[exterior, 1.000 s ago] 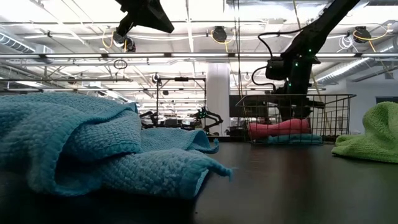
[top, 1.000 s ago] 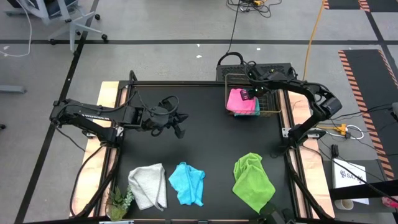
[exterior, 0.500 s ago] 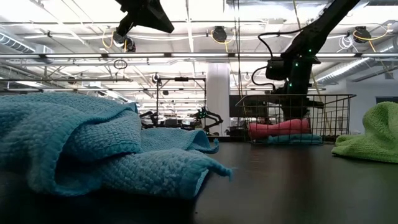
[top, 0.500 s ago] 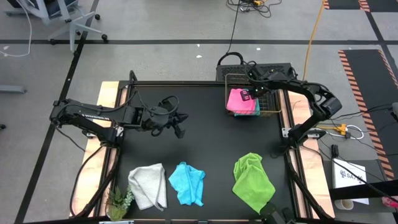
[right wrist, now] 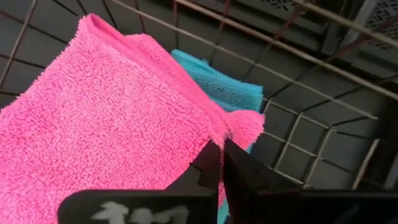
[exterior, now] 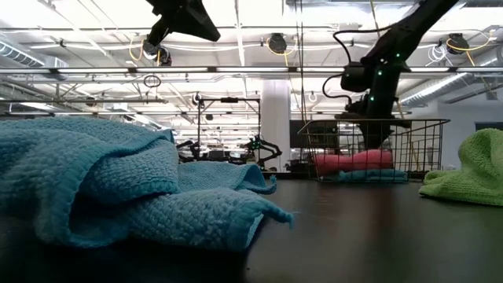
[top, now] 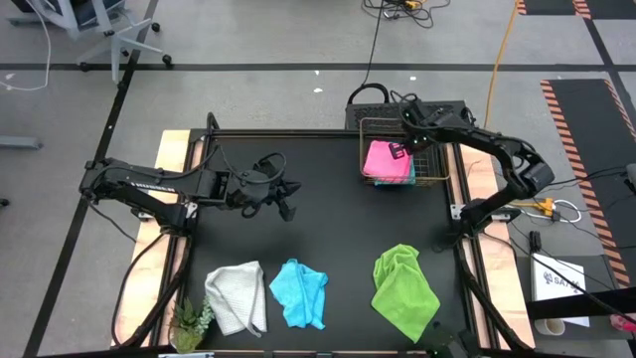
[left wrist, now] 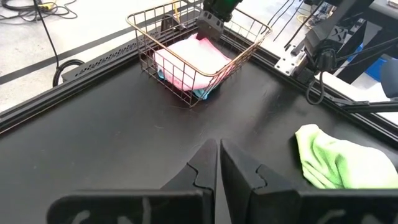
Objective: Fold microfiber towels
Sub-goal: Put the folded pink towel into the gold wire basket
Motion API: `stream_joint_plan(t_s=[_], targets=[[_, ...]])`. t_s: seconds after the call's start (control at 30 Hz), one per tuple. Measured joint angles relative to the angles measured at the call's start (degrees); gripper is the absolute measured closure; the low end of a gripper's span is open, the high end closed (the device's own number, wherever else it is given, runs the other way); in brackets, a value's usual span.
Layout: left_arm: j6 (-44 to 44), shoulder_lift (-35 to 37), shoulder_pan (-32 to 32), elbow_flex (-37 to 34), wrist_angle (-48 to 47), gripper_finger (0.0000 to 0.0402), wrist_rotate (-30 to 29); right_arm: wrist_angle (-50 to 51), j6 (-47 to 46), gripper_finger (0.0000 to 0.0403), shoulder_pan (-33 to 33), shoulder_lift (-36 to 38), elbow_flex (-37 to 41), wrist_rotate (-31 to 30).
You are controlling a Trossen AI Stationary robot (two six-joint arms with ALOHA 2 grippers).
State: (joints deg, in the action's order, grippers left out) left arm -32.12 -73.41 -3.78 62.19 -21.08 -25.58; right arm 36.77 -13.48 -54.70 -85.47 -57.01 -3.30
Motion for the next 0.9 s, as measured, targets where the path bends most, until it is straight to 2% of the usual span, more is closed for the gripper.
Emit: stream_joint_plan(t_s=[0.2,0.33,0.63,0.83,0.9], targets=[[-0.14,0.00,0.00,0.00,0.21,0.0380,0.00,-0.07,4.40,0.0402,-1.58,0.02,-0.02,-0.13],[-0.35,0.00,-0.01,0.00,0.22,0.0380,0.00,0.72,6.80,0.0402,-1.64,0.02,-1.50,-2.91],[-0.61,0.00,-0.01,0.00,0.22,0.0380,0.00,1.19,8.43,0.0402,-1.38,0.02,-3.41,2.88],[-0.77,0.00,0.01,0.00,0.24,0.0380,0.00,5.35,14.91,0.0358,0.13,0.02,-3.54,2.76],[-0.79,0.00,-0.01,0.00,0.24,0.0380,0.00,7.78,16.42,0.0337,1.49,0.02,-4.35,-0.29]])
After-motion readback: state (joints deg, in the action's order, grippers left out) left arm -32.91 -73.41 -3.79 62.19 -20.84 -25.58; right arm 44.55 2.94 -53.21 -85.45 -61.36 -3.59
